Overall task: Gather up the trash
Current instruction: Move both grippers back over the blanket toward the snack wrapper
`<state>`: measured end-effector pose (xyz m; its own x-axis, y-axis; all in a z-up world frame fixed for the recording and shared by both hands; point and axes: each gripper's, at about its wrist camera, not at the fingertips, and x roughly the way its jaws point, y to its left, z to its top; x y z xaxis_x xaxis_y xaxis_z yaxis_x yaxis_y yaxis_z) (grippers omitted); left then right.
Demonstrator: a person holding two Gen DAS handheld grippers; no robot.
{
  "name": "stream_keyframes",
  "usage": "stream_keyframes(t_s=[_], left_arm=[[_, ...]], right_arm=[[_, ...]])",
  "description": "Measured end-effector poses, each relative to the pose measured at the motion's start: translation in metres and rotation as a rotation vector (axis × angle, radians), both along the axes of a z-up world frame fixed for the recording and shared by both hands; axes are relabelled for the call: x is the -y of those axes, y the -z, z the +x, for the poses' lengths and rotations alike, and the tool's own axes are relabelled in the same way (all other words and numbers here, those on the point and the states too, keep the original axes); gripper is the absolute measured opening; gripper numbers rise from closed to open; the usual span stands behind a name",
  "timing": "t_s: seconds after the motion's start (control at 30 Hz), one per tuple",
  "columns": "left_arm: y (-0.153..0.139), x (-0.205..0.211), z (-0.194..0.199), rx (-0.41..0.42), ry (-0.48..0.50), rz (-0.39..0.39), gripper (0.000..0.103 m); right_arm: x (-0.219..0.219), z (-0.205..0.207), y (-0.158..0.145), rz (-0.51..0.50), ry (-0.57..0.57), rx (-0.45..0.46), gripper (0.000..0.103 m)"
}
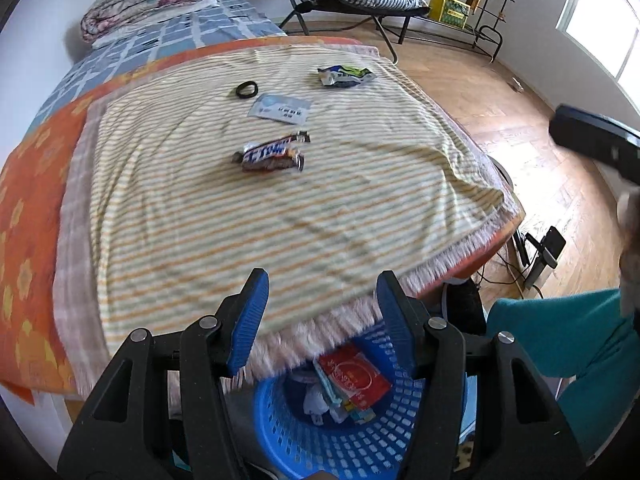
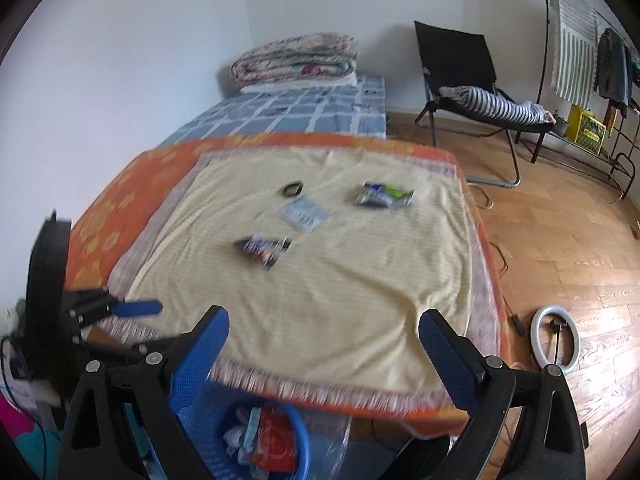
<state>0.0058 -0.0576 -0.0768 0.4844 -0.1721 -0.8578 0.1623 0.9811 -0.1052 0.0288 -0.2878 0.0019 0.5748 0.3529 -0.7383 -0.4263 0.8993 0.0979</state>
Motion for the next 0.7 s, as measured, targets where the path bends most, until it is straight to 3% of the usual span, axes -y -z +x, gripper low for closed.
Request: stream_keyframes(t_s=[0.1, 0.17, 0.43, 0.7], left_arm=[[0.001, 0.001, 0.019, -0.003, 0.015, -0.004, 0.059], [0.004, 0.003, 0.032, 0.006, 0.028, 0.019, 0.066], [0.027, 0.005, 0.088, -0.015, 0.084, 0.059, 0.066], [0.058, 0.005, 0.126, -0.026, 0.147, 0.154, 0.066]], right_arm=[[0.003, 0.027, -0.003, 0.026, 0.021, -0.006, 0.097], [0.004, 0.046, -0.002, 0.033, 0.035, -0.009, 0.097], [0.003, 0.114, 0.015, 0.063, 0.053, -0.069, 0.097], [0.005, 0.195, 0.036, 0.096, 0.067, -0.117, 0.097]])
